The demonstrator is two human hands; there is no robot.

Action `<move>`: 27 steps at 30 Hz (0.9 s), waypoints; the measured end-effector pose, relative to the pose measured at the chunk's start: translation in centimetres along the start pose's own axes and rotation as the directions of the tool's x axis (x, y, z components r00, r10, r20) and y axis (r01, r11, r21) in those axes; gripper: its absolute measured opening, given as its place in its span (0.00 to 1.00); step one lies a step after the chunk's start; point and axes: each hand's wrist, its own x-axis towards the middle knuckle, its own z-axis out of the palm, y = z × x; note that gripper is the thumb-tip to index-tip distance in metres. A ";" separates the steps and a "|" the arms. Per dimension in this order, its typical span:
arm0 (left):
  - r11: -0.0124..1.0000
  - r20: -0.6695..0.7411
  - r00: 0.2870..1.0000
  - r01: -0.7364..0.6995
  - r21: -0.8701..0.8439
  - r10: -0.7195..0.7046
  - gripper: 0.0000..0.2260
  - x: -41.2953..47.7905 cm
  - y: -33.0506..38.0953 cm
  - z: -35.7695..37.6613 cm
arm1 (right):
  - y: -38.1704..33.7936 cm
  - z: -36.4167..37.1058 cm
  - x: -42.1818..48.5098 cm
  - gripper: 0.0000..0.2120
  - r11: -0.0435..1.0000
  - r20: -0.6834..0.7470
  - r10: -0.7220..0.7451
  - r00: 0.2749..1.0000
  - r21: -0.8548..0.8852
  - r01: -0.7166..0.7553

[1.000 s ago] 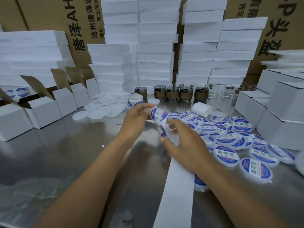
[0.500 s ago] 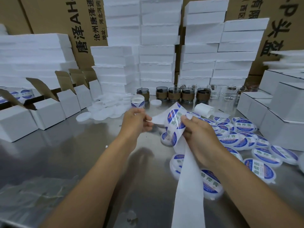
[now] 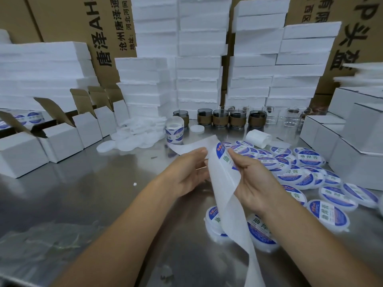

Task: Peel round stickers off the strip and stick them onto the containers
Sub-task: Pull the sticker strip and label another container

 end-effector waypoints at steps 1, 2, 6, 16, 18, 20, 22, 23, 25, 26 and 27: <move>0.997 -0.009 1.000 0.023 -0.079 -0.024 0.12 0.0 0.0 0.0 | 0.1 0.1 -0.1 0.16 1.000 0.003 0.001 1.000 -0.002 -0.001; 0.989 -0.001 0.999 0.041 -0.145 -0.042 0.11 0.0 0.0 0.0 | 0.1 0.2 -0.2 0.15 1.000 0.008 0.001 1.000 -0.004 -0.001; 0.924 -0.005 0.998 0.060 -0.376 -0.067 0.08 -0.3 0.4 -0.3 | 0.3 0.7 -0.6 0.16 1.000 0.075 -0.002 0.997 -0.027 0.004; 0.911 -0.091 0.996 -0.028 -0.412 -0.011 0.10 -0.1 0.7 -1.0 | 0.9 0.6 0.0 0.16 0.999 0.045 0.020 0.999 -0.032 -0.019; 0.902 -0.060 0.998 -0.049 -0.428 0.025 0.12 0.0 0.7 -1.1 | 1.0 0.6 0.1 0.15 0.999 0.025 0.041 0.999 -0.027 -0.041; 0.905 -0.017 0.997 -0.070 -0.419 0.069 0.14 -0.2 0.9 -0.9 | 1.1 0.5 0.2 0.14 0.997 0.004 0.072 0.997 -0.024 -0.072; 0.920 0.009 0.994 -0.099 -0.380 0.111 0.13 -0.3 1.2 -0.5 | 1.2 0.4 0.3 0.14 0.995 -0.002 0.101 0.995 -0.027 -0.101; 0.927 0.011 0.993 -0.108 -0.358 0.119 0.14 -0.4 1.3 -0.4 | 1.3 0.3 0.3 0.14 0.993 -0.008 0.115 0.993 -0.040 -0.115; 0.945 0.008 0.994 -0.102 -0.312 0.110 0.14 -0.7 1.2 -0.2 | 1.3 0.3 0.2 0.13 0.986 -0.009 0.145 0.989 -0.076 -0.145; 0.949 0.016 0.994 -0.098 -0.300 0.107 0.15 -0.8 1.2 -0.2 | 1.4 0.3 0.2 0.13 0.982 -0.009 0.163 0.987 -0.094 -0.163; 0.952 0.027 0.994 -0.096 -0.291 0.109 0.17 -0.8 1.1 -0.3 | 1.4 0.4 0.0 0.13 0.978 -0.012 0.182 0.983 -0.107 -0.182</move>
